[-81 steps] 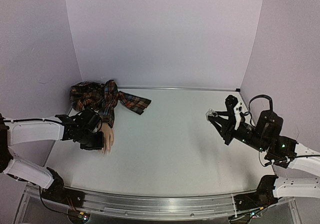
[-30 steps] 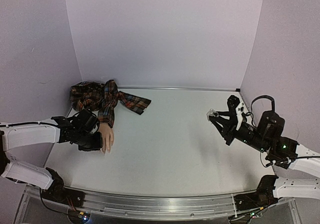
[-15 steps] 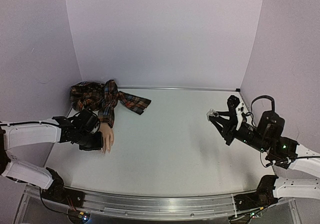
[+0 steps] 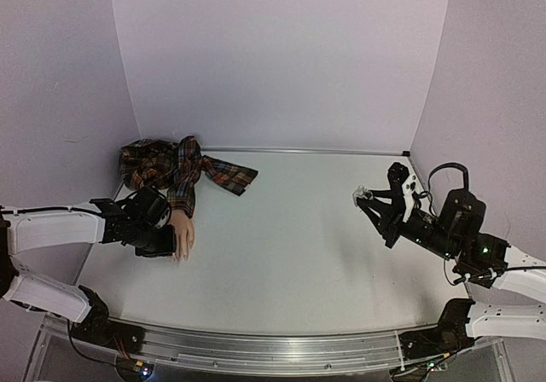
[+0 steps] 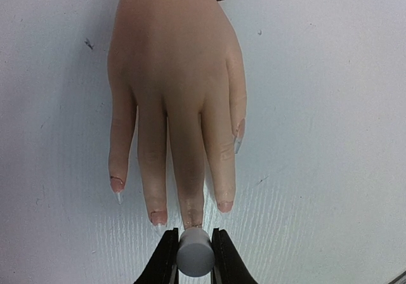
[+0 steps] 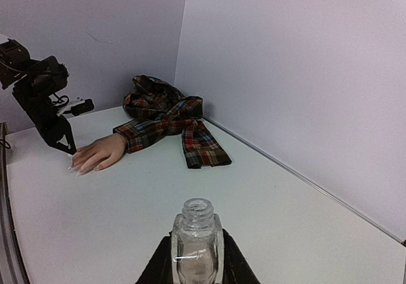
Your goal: Paint the nails
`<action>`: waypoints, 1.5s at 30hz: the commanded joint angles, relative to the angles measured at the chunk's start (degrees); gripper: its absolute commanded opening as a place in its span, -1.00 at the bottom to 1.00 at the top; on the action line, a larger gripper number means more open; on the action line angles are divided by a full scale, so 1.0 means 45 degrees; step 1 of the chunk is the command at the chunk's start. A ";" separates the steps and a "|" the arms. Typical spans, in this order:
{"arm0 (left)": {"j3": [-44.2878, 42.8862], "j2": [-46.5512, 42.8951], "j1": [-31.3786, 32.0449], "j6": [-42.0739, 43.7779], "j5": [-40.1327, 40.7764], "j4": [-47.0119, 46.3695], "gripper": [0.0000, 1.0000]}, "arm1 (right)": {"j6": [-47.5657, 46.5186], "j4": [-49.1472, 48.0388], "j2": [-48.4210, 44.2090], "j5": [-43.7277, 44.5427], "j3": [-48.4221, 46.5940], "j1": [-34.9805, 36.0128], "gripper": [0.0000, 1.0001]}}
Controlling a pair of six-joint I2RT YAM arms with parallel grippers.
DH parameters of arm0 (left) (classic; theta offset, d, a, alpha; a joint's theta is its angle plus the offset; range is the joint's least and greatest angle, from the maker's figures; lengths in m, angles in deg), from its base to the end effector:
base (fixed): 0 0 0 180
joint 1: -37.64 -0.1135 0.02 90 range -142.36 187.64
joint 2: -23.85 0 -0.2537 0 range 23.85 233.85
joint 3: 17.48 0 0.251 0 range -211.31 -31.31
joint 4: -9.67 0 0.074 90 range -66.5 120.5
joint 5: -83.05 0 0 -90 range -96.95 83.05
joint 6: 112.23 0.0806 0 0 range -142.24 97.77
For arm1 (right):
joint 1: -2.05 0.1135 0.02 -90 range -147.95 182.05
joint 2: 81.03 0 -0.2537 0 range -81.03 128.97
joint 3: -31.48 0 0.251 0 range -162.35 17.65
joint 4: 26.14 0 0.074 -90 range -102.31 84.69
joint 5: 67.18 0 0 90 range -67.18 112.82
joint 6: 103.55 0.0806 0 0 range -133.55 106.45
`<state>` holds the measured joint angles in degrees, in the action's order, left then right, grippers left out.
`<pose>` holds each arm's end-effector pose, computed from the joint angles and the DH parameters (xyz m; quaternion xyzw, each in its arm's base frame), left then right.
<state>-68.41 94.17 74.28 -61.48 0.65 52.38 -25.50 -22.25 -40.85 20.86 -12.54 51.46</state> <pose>0.2016 -0.1367 0.1330 -0.0380 0.9678 -0.0972 0.2292 0.1483 0.1773 0.2939 -0.3713 0.6021 0.2384 0.6654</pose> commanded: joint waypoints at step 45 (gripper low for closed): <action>-0.0300 -0.0399 -0.0076 0.0011 0.0384 -0.0079 -1.00 | 0.0126 -0.0605 -0.0081 -0.0070 -0.0072 -0.0067 -1.00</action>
<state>-68.41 91.80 74.28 -62.55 1.74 54.34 -25.48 -22.29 -40.62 20.65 -12.54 51.46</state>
